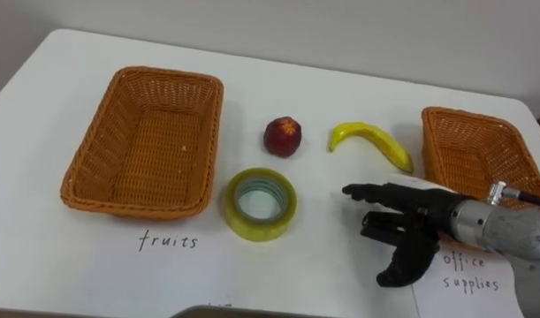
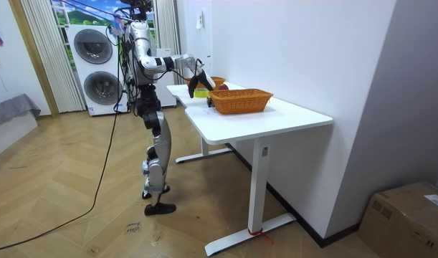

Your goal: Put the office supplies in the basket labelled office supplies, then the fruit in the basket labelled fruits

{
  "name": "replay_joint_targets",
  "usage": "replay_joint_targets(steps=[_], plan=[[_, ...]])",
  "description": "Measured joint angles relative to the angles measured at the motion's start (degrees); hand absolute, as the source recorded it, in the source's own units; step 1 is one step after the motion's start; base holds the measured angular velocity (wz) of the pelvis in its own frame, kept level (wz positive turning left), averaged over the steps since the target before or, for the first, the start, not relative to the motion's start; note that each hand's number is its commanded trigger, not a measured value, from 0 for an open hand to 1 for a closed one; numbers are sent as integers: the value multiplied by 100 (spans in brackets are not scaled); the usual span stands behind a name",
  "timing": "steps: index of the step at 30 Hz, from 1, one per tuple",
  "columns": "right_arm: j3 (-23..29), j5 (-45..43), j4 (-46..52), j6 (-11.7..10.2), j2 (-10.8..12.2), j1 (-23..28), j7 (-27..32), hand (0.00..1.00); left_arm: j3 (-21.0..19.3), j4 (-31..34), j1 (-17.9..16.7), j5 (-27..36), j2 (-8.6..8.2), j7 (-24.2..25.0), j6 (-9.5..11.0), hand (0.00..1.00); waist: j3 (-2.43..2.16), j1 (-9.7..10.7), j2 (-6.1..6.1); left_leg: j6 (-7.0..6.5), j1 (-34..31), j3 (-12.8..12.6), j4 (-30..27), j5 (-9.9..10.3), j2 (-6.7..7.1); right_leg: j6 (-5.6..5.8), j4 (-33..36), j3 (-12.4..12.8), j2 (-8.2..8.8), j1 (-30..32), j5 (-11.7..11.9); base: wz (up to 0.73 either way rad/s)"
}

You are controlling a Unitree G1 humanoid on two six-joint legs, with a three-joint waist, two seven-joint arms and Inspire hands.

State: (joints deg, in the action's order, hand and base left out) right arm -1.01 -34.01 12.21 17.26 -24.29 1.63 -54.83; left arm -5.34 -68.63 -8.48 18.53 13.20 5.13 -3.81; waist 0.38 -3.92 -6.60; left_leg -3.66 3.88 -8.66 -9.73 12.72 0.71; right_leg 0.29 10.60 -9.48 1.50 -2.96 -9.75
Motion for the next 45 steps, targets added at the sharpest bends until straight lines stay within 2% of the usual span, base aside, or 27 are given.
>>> replay_joint_targets(steps=[5,14,34,39,45], plan=[[-9,16,-74,-18,0,18,67,0,2,37,9,-1,-23,0,0,0,-21,4,35,1,6,1,-12,0,-2,-3,4,0,-1,-17,3,0],[-14,5,-102,-16,1,138,263,0,4,129,-7,2,-24,2,-1,0,-24,-104,29,-6,5,-7,-12,-4,-2,-1,10,10,-7,-31,26,0],[-24,-11,-164,-91,9,167,505,0,-21,138,2,-2,-8,-21,2,0,-16,-98,-41,-11,-17,-15,-6,-10,-1,1,6,74,-24,-4,38,0],[-22,-209,-165,-83,8,167,550,0,-54,138,3,-2,8,-116,0,0,5,-96,-102,-11,-11,-23,7,-10,-1,2,-1,85,-28,2,39,0],[14,-693,-192,-87,5,165,597,0,-130,136,-9,0,-14,-126,0,0,4,-52,-105,-12,28,-39,3,-11,-1,2,-3,92,-30,-20,39,0]])
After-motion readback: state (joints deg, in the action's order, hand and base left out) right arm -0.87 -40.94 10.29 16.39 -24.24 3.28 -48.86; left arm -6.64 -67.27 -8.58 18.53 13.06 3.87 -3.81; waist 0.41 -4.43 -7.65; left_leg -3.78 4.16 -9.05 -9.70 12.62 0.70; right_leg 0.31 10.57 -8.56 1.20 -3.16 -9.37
